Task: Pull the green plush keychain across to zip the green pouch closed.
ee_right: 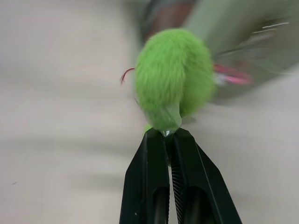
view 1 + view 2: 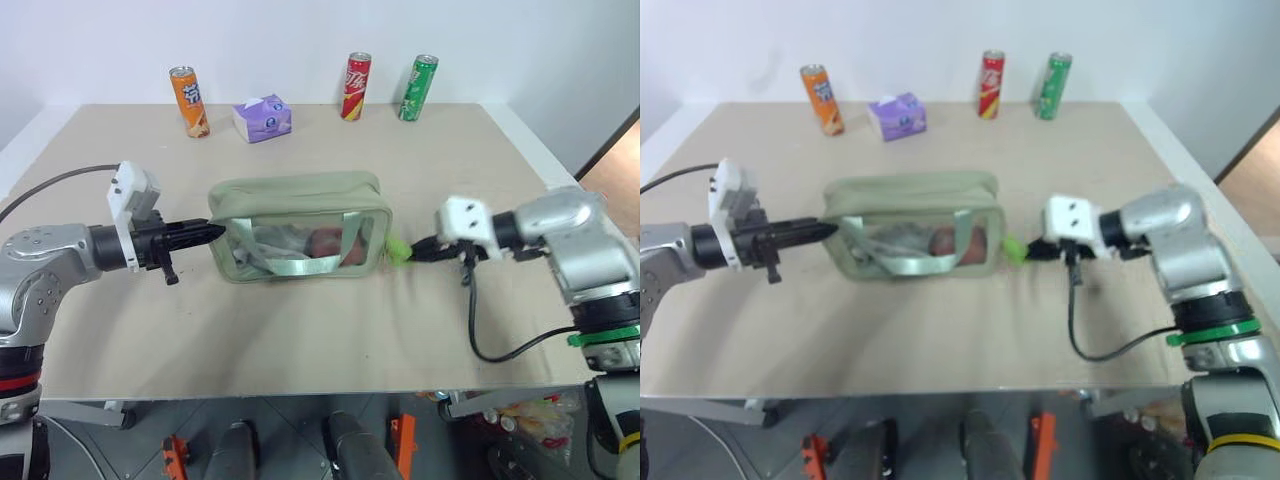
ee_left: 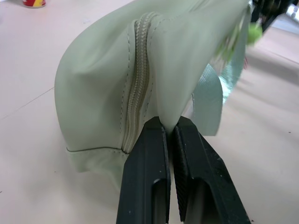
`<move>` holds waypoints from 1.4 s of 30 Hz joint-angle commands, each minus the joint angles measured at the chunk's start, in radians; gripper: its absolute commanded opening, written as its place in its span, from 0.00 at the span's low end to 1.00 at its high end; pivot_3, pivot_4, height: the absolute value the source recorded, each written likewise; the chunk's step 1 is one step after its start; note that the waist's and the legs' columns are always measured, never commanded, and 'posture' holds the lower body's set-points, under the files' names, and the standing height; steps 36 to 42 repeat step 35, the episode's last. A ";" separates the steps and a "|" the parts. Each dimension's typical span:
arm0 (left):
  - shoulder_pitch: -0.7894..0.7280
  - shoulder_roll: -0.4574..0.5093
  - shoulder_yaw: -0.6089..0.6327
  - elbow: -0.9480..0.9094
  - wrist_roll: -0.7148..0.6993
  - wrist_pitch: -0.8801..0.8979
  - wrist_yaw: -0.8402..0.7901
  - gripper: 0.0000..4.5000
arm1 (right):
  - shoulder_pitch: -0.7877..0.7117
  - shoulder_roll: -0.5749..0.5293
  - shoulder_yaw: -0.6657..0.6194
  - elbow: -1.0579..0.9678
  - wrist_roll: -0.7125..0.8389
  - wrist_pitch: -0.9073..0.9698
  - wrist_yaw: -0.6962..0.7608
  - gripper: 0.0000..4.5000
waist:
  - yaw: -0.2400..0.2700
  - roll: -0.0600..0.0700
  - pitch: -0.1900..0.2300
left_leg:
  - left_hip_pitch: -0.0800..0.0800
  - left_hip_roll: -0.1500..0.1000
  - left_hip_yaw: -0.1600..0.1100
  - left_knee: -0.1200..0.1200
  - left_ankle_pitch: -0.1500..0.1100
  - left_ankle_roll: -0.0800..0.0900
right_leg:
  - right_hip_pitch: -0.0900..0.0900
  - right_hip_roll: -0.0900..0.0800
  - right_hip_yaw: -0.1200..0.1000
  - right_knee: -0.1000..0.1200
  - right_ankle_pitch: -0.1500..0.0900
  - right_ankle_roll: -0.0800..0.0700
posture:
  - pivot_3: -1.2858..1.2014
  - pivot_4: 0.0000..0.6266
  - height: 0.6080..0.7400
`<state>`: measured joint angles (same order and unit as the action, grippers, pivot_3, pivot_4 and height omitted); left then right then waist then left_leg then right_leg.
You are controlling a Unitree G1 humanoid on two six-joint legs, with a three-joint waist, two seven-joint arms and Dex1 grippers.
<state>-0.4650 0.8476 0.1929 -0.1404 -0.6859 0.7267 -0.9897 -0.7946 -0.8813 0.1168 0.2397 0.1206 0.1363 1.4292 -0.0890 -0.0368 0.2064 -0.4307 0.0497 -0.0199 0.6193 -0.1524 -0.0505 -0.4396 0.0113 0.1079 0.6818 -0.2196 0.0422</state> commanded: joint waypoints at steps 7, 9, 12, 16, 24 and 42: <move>-0.045 -0.004 0.013 -0.003 -0.011 -0.007 0.000 0.00 | -0.002 -0.018 -0.050 -0.024 0.079 0.117 -0.005 0.15 | -0.003 0.000 0.000 | 0.000 0.000 0.000 0.000 0.000 0.000 | 0.000 0.000 0.000 0.000 0.000 0.000 | 0.52 0.24 1.00; -0.064 -0.008 0.025 0.010 -0.044 0.033 -0.001 0.24 | -0.001 -0.020 -0.046 -0.031 0.081 0.130 -0.006 0.30 | -0.003 0.000 0.000 | -0.001 0.000 0.000 0.000 0.000 0.000 | 0.000 0.000 0.000 0.000 0.000 0.000 | 0.52 0.24 1.00; -0.075 0.002 0.041 0.014 -0.072 0.065 -0.009 0.45 | 0.000 -0.027 -0.042 -0.040 0.084 0.148 -0.002 0.51 | -0.003 0.000 0.000 | -0.001 0.000 0.000 0.000 0.000 0.000 | 0.000 0.000 0.000 0.000 0.000 0.001 | 0.52 0.24 1.00; -0.049 0.039 0.075 0.002 -0.095 0.088 -0.026 0.76 | -0.002 -0.041 -0.047 -0.036 0.094 0.170 0.012 0.83 | -0.004 0.000 0.000 | -0.001 0.000 0.000 0.000 0.000 0.000 | -0.001 0.000 0.000 0.000 0.000 0.000 | 0.52 0.24 1.00; 0.098 0.130 0.306 0.009 -0.113 0.097 -0.003 0.99 | -0.051 -0.077 -0.145 0.032 0.160 0.235 -0.015 1.00 | -0.012 0.000 0.000 | -0.001 0.000 0.001 0.000 0.000 0.000 | -0.001 0.000 0.001 0.000 0.000 0.000 | 0.52 0.24 1.00; 0.306 0.031 0.453 -0.121 -0.200 0.140 0.110 0.99 | 0.073 -0.032 -0.358 -0.287 0.483 0.553 -0.148 1.00 | -0.011 -0.001 0.000 | 0.000 0.000 0.000 0.000 0.000 0.000 | -0.001 -0.001 0.000 0.000 -0.001 -0.001 | 0.52 0.24 1.00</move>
